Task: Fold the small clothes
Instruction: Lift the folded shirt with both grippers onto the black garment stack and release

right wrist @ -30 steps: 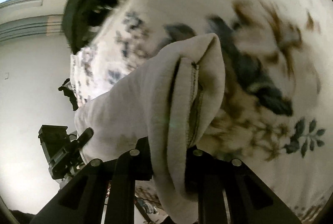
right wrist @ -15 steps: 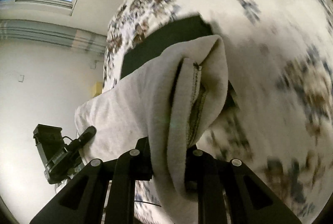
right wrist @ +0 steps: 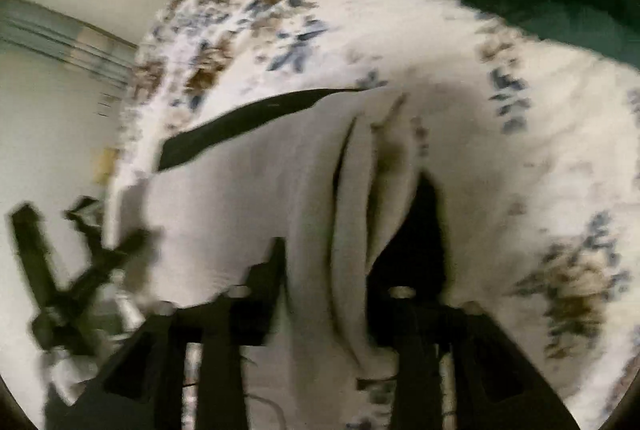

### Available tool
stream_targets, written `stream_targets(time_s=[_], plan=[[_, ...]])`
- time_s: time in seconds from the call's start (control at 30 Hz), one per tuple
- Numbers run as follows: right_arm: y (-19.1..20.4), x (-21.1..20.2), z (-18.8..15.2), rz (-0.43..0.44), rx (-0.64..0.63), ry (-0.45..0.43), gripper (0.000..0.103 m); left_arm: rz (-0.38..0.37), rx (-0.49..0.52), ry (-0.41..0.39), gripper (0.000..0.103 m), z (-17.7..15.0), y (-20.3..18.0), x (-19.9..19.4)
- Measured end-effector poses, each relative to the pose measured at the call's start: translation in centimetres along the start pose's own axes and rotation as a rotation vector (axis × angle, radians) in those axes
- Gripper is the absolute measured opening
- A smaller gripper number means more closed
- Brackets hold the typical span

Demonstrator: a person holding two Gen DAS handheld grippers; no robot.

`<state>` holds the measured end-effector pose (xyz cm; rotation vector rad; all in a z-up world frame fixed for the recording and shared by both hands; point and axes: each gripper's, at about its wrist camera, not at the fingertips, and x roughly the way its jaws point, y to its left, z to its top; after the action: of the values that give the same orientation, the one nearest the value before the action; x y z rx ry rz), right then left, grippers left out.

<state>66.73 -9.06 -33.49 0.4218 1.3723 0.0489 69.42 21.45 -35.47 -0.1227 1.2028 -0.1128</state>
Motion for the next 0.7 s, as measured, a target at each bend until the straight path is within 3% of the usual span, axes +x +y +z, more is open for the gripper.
stream_targets(time_s=[0.07,0.13,0.17,0.2,0.3,0.47,0.7], plan=[[-0.1,-1.0,-1.2,-0.102,-0.040,-0.024,0.062,0.036,0.007,-0.044,0.068,-0.7,-0.3,-1.3],[-0.1,-1.8,-2.6,-0.222,-0.064,-0.046,0.087,0.064,0.011,-0.074,0.088,-1.4,-0.7,-2.3],[-0.3,-2.2,-3.1,-0.254,-0.066,-0.052,0.094,0.077,0.014,-0.082,0.100,-2.0,-1.0,-2.9],[-0.4,-2.6,-4.0,-0.298,-0.069,-0.059,0.101,0.087,0.016,-0.090,0.103,-2.5,-1.3,-3.5],[-0.2,-4.4,-6.6,-0.393,-0.092,-0.086,0.102,0.107,0.018,-0.107,0.103,-4.2,-2.4,-5.6],[1.2,-9.8,-10.9,-0.460,-0.131,-0.179,0.102,0.129,0.026,-0.143,0.103,-7.4,-4.8,-10.6],[3.7,-21.4,-17.4,-0.470,-0.146,-0.327,0.102,0.140,0.041,-0.206,0.103,-12.8,-7.5,-20.2]])
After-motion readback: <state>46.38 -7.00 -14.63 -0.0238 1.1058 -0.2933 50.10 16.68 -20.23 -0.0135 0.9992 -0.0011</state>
